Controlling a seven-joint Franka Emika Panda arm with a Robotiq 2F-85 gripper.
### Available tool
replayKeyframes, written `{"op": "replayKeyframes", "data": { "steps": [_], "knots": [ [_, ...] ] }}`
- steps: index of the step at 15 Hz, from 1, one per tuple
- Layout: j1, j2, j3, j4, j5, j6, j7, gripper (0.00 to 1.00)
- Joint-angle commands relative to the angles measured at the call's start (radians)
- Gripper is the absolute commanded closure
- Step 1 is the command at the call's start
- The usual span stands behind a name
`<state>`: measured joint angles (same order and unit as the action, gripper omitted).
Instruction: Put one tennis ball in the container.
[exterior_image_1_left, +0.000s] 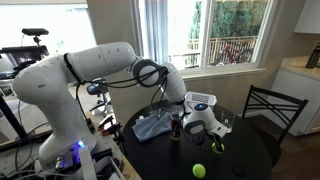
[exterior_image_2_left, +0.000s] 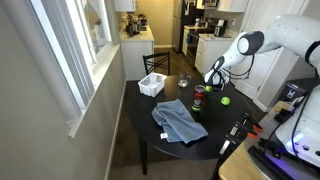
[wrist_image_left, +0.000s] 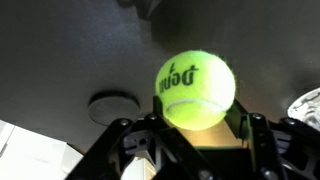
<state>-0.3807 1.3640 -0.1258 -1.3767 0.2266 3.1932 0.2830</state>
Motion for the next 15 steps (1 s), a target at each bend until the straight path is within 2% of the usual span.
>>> {"op": "replayKeyframes", "data": {
  "steps": [1,6,11,12,15],
  "knots": [
    [-0.043,-0.167,0.087,-0.211,-0.023,0.063,-0.061,0.63],
    [-0.039,-0.31,0.132,-0.398,-0.013,0.179,-0.097,0.63],
    [-0.03,-0.448,0.124,-0.573,-0.025,0.313,-0.083,0.63],
    [-0.016,-0.468,0.104,-0.549,-0.017,0.272,-0.078,0.63],
    [-0.026,-0.543,0.109,-0.609,-0.03,0.27,-0.08,0.63]
  ]
}}
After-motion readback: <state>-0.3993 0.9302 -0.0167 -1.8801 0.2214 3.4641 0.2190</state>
